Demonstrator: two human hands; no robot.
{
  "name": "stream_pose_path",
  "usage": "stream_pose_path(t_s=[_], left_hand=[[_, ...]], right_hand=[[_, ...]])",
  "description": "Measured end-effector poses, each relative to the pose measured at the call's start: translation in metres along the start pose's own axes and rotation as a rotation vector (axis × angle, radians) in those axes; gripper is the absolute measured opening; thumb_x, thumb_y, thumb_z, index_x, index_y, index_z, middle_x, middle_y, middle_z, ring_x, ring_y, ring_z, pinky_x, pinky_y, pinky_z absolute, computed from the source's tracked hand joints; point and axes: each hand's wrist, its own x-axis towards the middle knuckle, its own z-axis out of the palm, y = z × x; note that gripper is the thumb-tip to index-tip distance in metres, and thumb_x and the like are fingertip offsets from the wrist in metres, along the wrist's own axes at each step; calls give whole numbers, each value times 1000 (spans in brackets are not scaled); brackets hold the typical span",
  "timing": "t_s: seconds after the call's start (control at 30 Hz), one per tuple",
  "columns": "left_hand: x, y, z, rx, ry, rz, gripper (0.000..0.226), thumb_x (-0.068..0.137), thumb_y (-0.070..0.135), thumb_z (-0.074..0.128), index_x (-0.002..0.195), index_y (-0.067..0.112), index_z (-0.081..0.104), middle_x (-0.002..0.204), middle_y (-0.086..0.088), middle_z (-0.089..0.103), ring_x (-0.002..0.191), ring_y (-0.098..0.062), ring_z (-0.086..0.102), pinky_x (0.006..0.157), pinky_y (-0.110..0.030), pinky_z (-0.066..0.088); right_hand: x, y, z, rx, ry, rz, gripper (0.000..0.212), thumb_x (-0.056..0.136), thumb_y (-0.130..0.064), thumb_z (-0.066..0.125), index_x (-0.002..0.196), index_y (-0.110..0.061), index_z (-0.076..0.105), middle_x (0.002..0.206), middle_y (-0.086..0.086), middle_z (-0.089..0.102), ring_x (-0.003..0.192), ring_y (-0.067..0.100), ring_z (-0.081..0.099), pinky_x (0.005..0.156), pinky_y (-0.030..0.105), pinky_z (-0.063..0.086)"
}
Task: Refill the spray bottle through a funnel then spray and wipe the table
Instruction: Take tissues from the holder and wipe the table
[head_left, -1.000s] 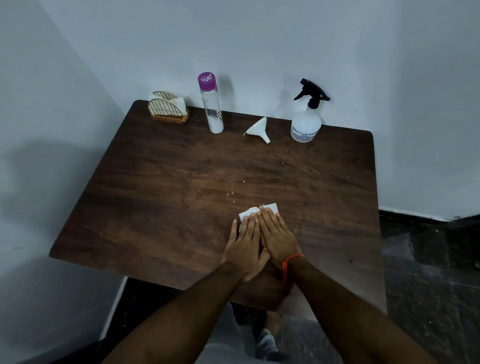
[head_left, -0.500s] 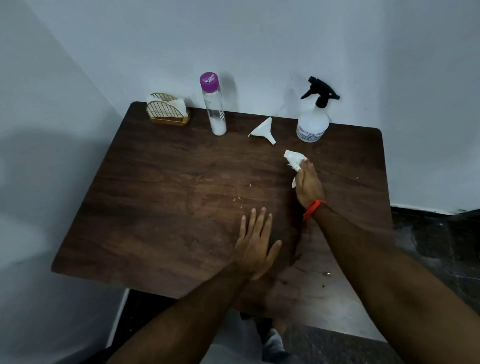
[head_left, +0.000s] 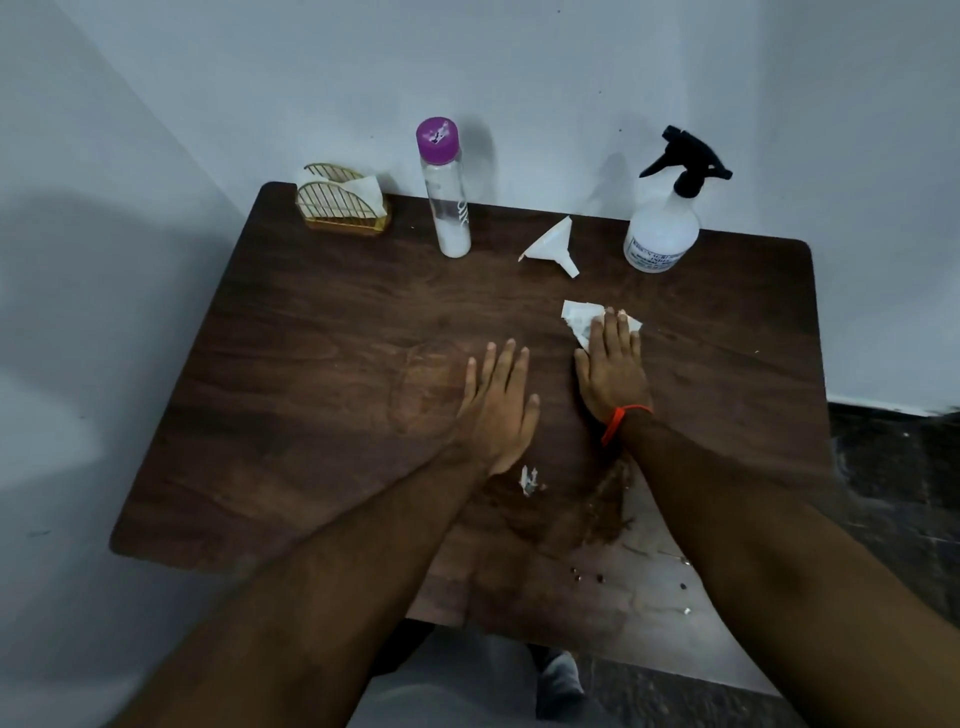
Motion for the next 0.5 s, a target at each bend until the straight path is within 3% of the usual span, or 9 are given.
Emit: stream_pose_path(t_s=[0.2,0.37,0.5], left_hand=[[-14,-5,5,-69,60,-60,69,92,44,16,154,14,20,164,-5,14,152,-21,0,123,-48,-1],[-31,-17,5,-89,73,-95,68,93,43,16,155,14,19,164,-3,12,152,-18,-3,122,-49,-2],[-48,-21,6,-81,68,-148,72,91,47,13,154,13,21,163,-2,15,152,-17,-1,122,-45,-5]], right_hand=[[-26,-51,19,-38,-81,-338,69,98,-42,11,154,-2,16,163,18,9,152,31,2,122,50,13],[-65,-89,40,-63,-53,-604,70,101,-41,33,155,-9,3,164,14,3,152,31,-2,123,48,11],[-83,-85,41,-89,-78,-764,64,102,-38,28,155,-8,11,163,14,13,152,32,-1,123,49,10]])
